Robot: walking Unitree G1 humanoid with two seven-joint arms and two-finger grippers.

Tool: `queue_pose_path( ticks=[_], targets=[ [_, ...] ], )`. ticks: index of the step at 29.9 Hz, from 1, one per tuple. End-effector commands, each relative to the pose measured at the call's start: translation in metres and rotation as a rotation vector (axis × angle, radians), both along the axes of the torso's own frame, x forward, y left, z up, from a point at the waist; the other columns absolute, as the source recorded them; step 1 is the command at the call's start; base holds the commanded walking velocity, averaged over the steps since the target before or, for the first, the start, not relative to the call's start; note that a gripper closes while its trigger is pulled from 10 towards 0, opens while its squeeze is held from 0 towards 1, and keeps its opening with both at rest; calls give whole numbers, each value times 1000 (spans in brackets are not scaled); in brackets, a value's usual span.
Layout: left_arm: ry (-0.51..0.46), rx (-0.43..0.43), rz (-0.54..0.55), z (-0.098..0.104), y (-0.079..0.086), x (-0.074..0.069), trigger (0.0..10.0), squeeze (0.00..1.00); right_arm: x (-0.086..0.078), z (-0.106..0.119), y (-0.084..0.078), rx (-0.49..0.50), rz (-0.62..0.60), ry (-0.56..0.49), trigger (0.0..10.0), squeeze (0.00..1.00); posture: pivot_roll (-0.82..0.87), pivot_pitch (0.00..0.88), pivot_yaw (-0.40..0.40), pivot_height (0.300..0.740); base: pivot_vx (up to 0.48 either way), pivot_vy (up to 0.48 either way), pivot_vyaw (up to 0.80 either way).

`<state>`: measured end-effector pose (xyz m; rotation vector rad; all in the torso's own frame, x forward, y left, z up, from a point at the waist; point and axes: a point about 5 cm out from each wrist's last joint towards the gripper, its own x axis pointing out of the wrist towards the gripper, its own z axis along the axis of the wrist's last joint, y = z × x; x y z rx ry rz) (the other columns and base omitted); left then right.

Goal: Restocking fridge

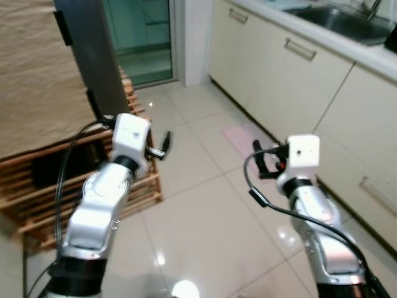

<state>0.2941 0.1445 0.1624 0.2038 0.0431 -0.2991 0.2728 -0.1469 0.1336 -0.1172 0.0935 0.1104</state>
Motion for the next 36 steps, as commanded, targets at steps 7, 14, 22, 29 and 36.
queue_pose_path(
  ticks=[7, 14, 22, 29, 36],
  targets=[
    [-12, 14, 10, 4, 5, -1, 10000, 0, 2, 4, 11, 26, 26, -31, 10000, 0, 26, 0, -31, 740, 0, 357, 669],
    [-21, 13, 18, 5, 6, 0, 10000, 0, 3, 9, 12, 93, 43, -63, 10000, 0, 27, 0, -35, 740, 0, 357, 0],
    [-43, -46, 50, 10, 6, 0, 10000, 0, 3, 11, 13, 98, 50, -71, 10000, 0, 26, 0, -33, 740, 0, 268, 0],
    [-154, -68, 36, 30, 2, 3, 10000, 0, 4, 14, 13, 49, 79, -95, 10000, 0, 26, 0, -35, 740, 0, 0, 0],
    [-187, -73, 14, 41, -3, 6, 10000, 0, 8, 18, 11, 61, 57, -114, 10000, 0, 31, 0, -36, 740, 354, 0, 548]
  ],
)
